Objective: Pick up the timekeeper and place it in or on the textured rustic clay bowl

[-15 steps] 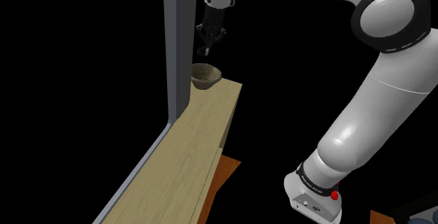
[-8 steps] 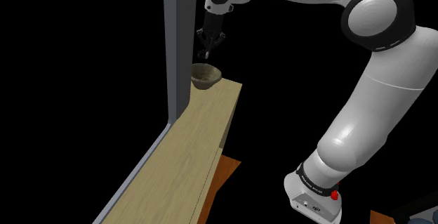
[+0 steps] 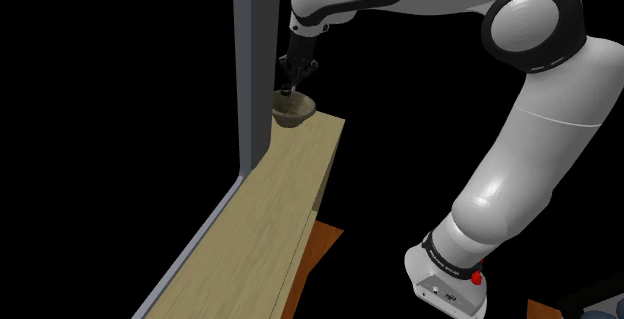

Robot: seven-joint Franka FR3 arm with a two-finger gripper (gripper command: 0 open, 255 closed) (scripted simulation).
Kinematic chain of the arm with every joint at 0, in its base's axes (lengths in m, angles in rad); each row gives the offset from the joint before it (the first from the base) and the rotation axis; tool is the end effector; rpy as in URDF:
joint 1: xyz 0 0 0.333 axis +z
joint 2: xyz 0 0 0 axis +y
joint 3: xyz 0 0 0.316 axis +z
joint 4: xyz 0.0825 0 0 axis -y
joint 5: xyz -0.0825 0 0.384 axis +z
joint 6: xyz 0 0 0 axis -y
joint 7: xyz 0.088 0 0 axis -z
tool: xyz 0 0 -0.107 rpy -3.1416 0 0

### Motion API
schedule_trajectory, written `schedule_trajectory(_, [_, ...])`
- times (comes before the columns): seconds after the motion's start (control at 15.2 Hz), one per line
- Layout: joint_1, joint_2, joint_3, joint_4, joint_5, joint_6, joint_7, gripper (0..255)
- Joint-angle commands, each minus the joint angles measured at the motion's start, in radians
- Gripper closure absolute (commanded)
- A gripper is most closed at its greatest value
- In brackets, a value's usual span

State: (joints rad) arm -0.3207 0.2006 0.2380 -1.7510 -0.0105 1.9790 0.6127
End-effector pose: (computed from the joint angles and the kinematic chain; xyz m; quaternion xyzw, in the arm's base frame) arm 0.6182 -0.0607 0.4588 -0.9396 0.3413 -0.0111 0.0223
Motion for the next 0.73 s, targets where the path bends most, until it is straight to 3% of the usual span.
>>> schedule_trajectory(0.0, [0.0,0.003,0.0,-0.021,-0.001,0.025,0.0,255])
schedule_trajectory(0.59, [0.0,0.007,-0.001,-0.032,-0.002,0.039,0.0,255])
schedule_trajectory(0.66, [0.0,0.007,-0.001,-0.032,-0.002,0.039,0.0,0])
